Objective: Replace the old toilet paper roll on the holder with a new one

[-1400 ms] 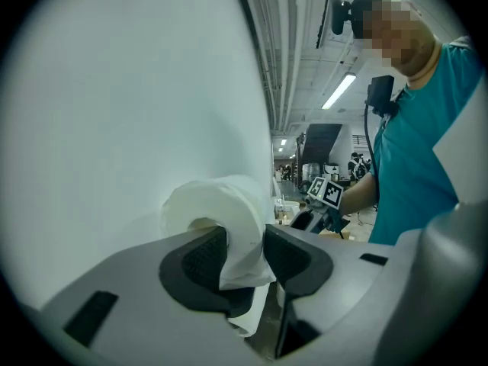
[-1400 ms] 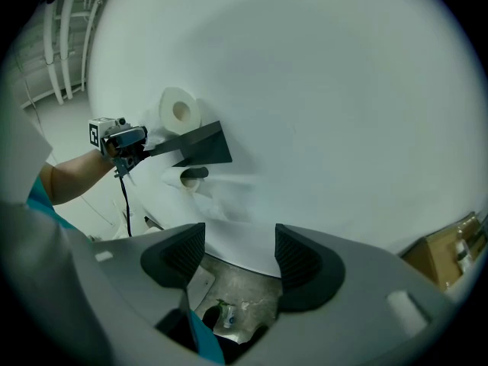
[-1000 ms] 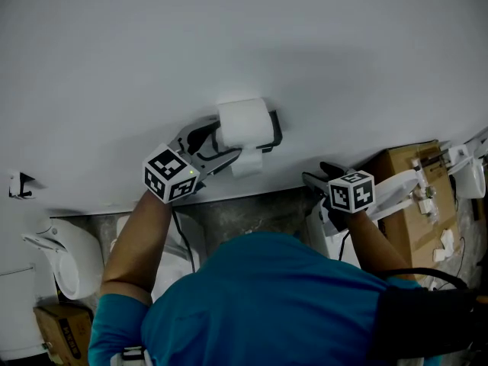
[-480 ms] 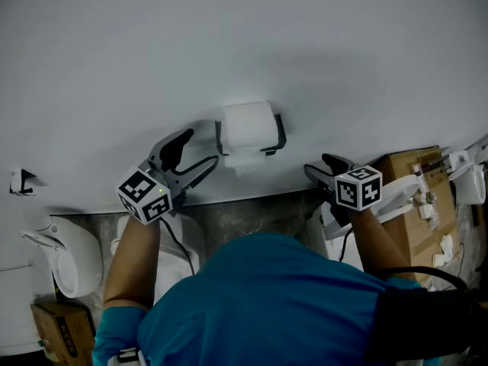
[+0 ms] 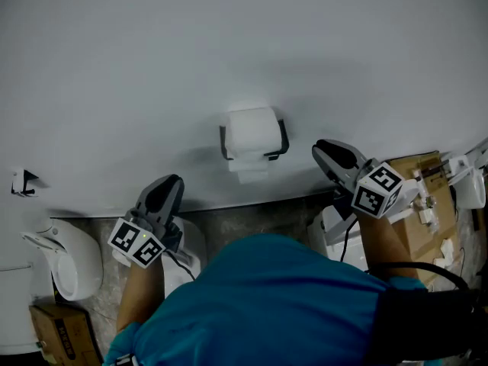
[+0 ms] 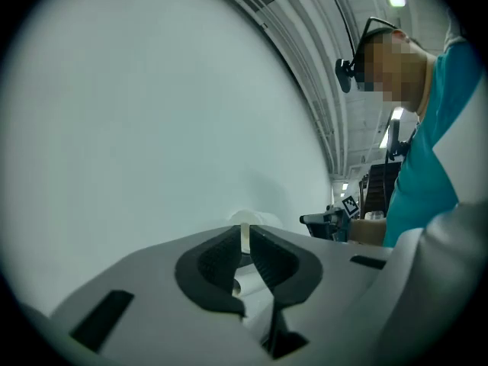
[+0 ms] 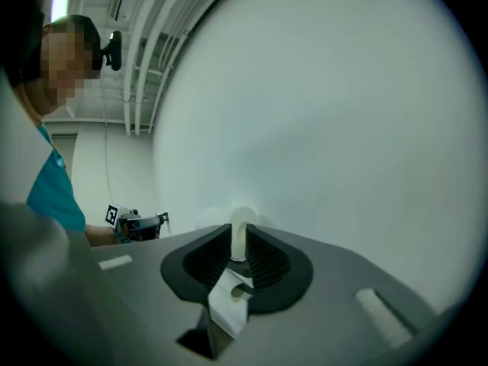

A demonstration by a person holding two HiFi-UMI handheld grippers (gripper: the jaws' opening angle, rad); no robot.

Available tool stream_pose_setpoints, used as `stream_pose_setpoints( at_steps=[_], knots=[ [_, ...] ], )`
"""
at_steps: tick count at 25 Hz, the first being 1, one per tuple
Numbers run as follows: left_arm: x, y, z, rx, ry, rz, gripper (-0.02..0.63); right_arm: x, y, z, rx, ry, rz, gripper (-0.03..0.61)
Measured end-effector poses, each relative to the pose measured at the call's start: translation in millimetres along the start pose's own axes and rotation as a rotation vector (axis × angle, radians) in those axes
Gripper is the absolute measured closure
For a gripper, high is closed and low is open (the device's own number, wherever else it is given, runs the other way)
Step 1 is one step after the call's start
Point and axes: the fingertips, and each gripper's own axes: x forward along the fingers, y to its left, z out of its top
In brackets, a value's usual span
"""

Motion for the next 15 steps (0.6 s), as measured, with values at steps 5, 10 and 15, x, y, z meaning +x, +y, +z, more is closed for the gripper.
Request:
stream_pose_setpoints(
  at_steps=[5,10,15],
  knots=[
    [-10,-9,-9,-0.052,-0.021,0.04,0.606,1,12,-18,0.011,-0.026,0.022,0.577],
    [-8,-7,-18,-0.065,0.023,0.081,0.606,-1,9,-36,0.071,-0.008,0.008,0.577],
    [-6,-9,-19,-0.053,0.016,0.068,0.606,-1,8,-33,0.033,0.002,-0.01,0.578]
  ],
)
